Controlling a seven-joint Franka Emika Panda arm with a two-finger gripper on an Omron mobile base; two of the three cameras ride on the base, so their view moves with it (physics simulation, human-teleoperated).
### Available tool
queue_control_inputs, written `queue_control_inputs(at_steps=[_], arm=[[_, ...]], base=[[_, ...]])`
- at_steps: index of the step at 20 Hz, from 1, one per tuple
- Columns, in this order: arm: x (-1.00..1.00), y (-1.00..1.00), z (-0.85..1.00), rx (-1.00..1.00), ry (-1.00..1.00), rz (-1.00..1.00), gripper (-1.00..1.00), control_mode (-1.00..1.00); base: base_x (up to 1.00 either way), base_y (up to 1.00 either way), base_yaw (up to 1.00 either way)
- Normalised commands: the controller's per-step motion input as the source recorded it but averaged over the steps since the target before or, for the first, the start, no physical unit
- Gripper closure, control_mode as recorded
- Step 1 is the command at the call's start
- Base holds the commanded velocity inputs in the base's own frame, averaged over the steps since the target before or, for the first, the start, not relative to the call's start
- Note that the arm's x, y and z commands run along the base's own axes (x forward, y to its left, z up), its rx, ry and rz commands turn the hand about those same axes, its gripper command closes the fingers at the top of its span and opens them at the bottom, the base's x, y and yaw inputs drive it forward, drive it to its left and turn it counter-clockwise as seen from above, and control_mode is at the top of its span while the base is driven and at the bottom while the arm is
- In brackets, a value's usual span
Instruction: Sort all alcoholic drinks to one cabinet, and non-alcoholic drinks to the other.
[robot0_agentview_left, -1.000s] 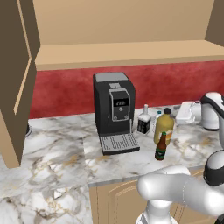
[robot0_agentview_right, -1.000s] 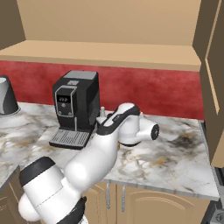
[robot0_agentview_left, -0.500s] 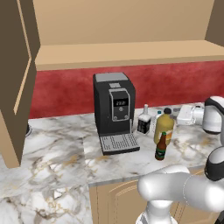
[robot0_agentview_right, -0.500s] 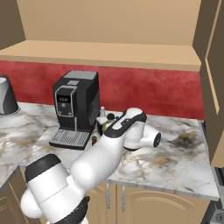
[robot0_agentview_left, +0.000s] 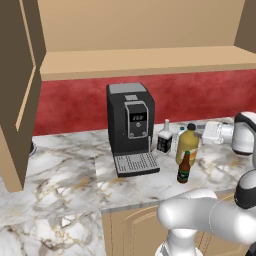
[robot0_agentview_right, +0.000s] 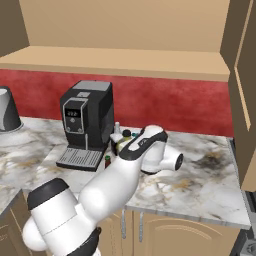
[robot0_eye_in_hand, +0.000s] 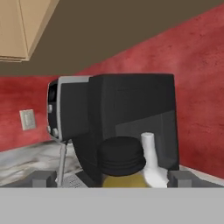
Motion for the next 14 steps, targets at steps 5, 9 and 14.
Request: queue_control_inputs(at_steps=[5, 9, 14], arm=[[-0.04, 0.19, 0.0, 0.0, -0.01, 0.0, -1.0, -1.0], [0.07, 0.26, 0.0, 0.0, 0.0, 0.0, -1.0, -1.0], [0.26, 0.11, -0.03, -0.02, 0.03, 0.0, -1.0, -1.0]], base=[[0.0, 0.0, 0.0], [0.0, 0.0, 0.0], [0.0, 0.0, 0.0]])
